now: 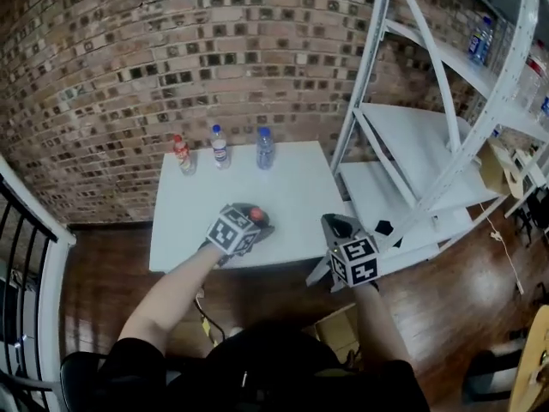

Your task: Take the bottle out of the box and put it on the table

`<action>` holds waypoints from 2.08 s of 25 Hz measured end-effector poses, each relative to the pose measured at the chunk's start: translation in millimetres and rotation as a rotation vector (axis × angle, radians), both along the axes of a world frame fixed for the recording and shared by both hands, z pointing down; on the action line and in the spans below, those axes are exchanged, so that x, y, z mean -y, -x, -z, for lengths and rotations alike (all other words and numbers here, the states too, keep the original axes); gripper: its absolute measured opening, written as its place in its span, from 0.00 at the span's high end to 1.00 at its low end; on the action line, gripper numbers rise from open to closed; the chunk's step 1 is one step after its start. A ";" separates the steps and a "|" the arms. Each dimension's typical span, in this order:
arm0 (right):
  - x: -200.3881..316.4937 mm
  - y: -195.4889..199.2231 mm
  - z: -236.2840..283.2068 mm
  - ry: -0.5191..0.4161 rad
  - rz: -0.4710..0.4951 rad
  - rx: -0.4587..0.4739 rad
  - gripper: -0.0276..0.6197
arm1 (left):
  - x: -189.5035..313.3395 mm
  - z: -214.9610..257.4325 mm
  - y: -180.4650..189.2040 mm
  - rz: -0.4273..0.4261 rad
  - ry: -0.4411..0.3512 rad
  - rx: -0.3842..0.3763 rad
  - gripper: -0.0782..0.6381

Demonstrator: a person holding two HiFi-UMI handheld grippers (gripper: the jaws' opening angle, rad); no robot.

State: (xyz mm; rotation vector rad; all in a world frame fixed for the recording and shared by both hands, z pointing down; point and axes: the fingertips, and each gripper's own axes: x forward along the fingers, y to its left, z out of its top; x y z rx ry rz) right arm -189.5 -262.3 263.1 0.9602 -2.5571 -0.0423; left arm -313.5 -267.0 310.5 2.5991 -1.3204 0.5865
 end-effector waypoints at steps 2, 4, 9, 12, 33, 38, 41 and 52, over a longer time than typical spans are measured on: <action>1.0 54.8 6.6 -0.019 0.068 0.001 0.96 | -5.2 -1.1 50.6 0.059 0.009 0.002 0.46; 2.3 97.8 6.8 -0.027 0.113 -0.003 0.96 | -12.7 -3.1 94.4 0.106 0.015 0.000 0.46; 9.7 174.9 2.9 0.018 0.149 0.029 0.96 | -33.0 -3.2 192.7 0.232 0.026 -0.003 0.46; 15.0 213.4 0.5 0.072 0.166 0.063 0.96 | -34.6 -11.2 234.1 0.324 0.054 -0.021 0.46; 123.7 243.6 -83.3 0.225 0.256 -0.023 0.96 | 55.8 -108.7 251.2 0.412 0.217 -0.013 0.46; 143.3 231.9 -109.8 0.271 0.244 -0.044 0.96 | 69.9 -125.3 247.8 0.425 0.199 -0.002 0.46; 146.0 232.6 -124.4 0.299 0.250 -0.058 0.96 | 74.5 -135.4 251.0 0.433 0.217 0.011 0.46; 143.7 242.0 -150.7 0.349 0.276 -0.062 0.96 | 73.0 -155.1 253.0 0.458 0.181 0.031 0.46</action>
